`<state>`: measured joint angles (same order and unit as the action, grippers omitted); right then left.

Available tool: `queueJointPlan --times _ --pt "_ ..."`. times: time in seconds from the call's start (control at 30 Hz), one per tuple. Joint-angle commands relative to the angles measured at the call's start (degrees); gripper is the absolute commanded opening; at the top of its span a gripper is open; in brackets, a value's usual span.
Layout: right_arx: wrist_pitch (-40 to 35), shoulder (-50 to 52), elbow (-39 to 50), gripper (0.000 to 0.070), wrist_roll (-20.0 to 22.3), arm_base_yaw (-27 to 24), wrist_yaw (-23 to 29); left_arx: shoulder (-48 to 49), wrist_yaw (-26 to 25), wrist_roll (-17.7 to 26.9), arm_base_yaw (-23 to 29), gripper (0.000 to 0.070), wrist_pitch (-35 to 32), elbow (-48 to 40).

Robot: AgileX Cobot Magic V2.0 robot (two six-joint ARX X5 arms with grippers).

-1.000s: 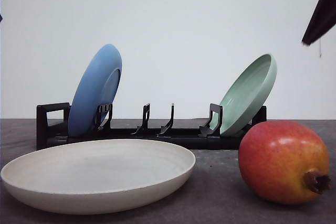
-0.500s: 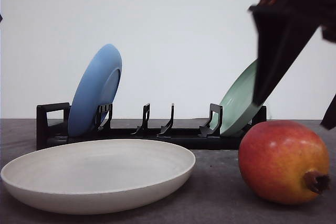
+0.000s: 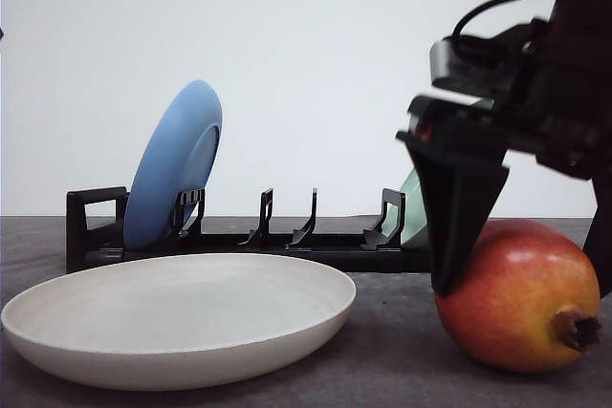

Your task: Place pomegranate in white plate

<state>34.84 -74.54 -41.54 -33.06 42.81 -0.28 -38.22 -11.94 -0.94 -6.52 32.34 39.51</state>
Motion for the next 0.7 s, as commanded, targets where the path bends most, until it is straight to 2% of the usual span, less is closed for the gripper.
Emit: queueJointPlan --times 0.0,0.1,0.17,0.23,0.47,0.67 --pt "-0.4 -1.5 -1.01 0.0604 -0.55 0.63 0.15 -0.28 0.11 -0.16 -0.09 0.0434 -0.59 0.37" --pt "-0.48 -1.86 -1.01 0.0505 -0.31 0.7 -0.14 -0.28 0.11 -0.14 -0.09 0.0434 -0.6 0.37" --pt "-0.37 -1.78 -1.03 0.0469 0.11 0.89 -0.33 -0.28 0.11 -0.14 -0.09 0.0434 -0.61 0.37" --pt "0.34 -1.71 -1.37 0.0468 0.75 0.89 -1.13 -0.28 0.11 -0.14 -0.09 0.0434 -0.61 0.37" --pt "2.57 -2.32 -6.51 0.0469 8.51 1.05 -7.87 -0.28 0.11 -0.14 -0.09 0.0434 -0.59 0.37" --pt "4.02 -6.92 -13.39 0.0469 12.6 1.99 -8.59 -0.28 0.11 -0.16 -0.09 0.0434 -0.59 0.37"
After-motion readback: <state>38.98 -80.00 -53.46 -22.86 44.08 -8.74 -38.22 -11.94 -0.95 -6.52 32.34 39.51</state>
